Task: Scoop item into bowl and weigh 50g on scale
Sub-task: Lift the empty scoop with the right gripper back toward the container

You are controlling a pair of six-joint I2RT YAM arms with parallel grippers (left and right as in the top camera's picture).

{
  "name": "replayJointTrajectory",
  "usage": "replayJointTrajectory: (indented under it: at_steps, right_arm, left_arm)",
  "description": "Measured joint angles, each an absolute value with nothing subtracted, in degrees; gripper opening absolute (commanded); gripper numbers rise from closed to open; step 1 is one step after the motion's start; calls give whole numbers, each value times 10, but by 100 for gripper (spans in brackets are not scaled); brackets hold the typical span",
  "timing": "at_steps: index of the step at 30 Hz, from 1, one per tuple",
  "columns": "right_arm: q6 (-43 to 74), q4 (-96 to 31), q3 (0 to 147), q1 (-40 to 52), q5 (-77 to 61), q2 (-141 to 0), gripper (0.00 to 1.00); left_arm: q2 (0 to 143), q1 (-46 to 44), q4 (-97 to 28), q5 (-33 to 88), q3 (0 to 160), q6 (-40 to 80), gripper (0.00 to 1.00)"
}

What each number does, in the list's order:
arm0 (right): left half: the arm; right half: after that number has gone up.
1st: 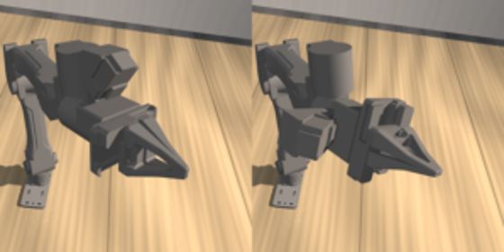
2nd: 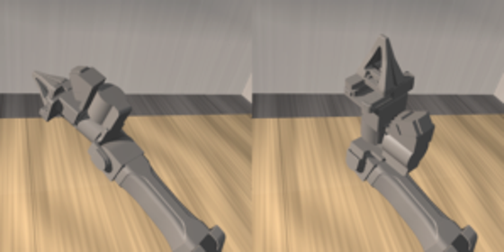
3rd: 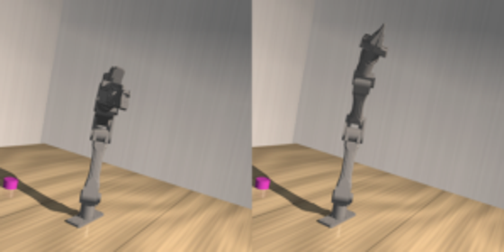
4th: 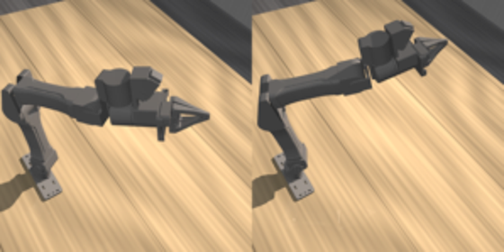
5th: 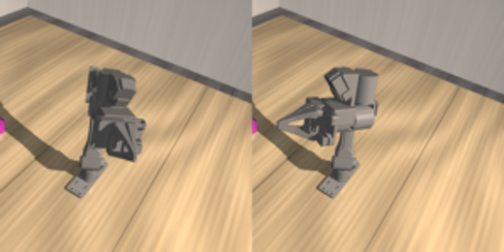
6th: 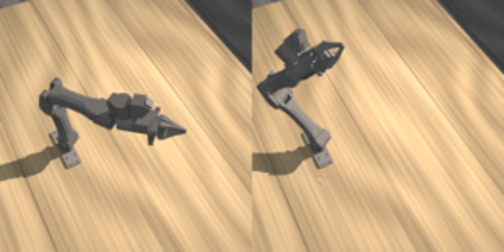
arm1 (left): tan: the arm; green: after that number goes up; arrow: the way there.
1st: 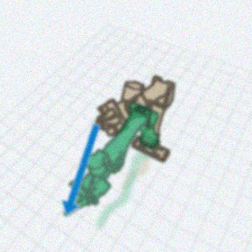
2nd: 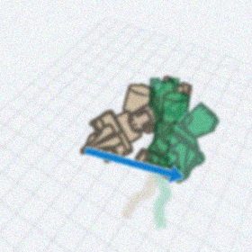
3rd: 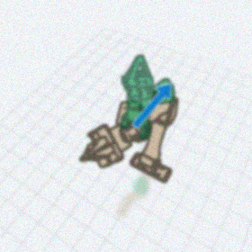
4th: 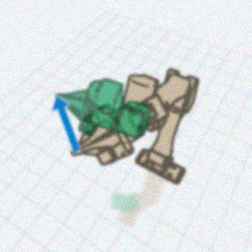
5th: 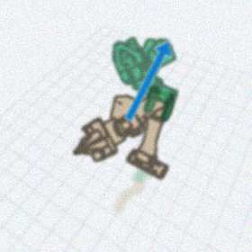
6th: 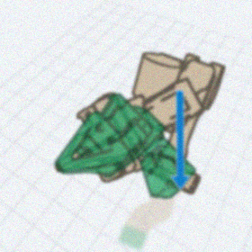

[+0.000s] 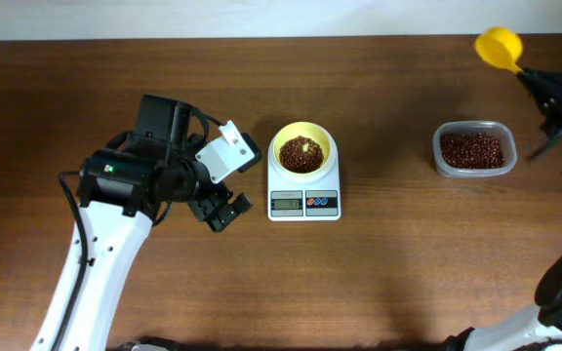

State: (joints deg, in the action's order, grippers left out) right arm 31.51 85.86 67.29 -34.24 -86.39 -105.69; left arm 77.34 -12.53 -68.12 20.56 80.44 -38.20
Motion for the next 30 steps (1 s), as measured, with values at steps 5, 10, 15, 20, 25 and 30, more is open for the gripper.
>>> replayJointTrajectory:
  at_steps: [5, 10, 15, 20, 25, 30]
  right_arm:
    - [518, 888, 673, -345, -884, -1056, 4]
    - [791, 883, 673, -343, -886, -1056, 4]
    - [860, 874, 670, -289, -886, -1056, 4]
    - [799, 853, 614, -277, -887, -1056, 4]
    - [688, 744, 580, -277, -880, -1056, 4]
    - [521, 527, 578, -277, -762, -1057, 4]
  left_arm:
    - [774, -125, -681, 205, 804, -382, 99]
    - [774, -125, -681, 205, 804, -382, 99]
    - [773, -125, -681, 206, 804, -382, 99]
    - [773, -125, -681, 205, 804, -382, 99]
    - [774, -125, -681, 206, 804, -382, 99]
    - [774, -125, -681, 205, 804, -382, 99]
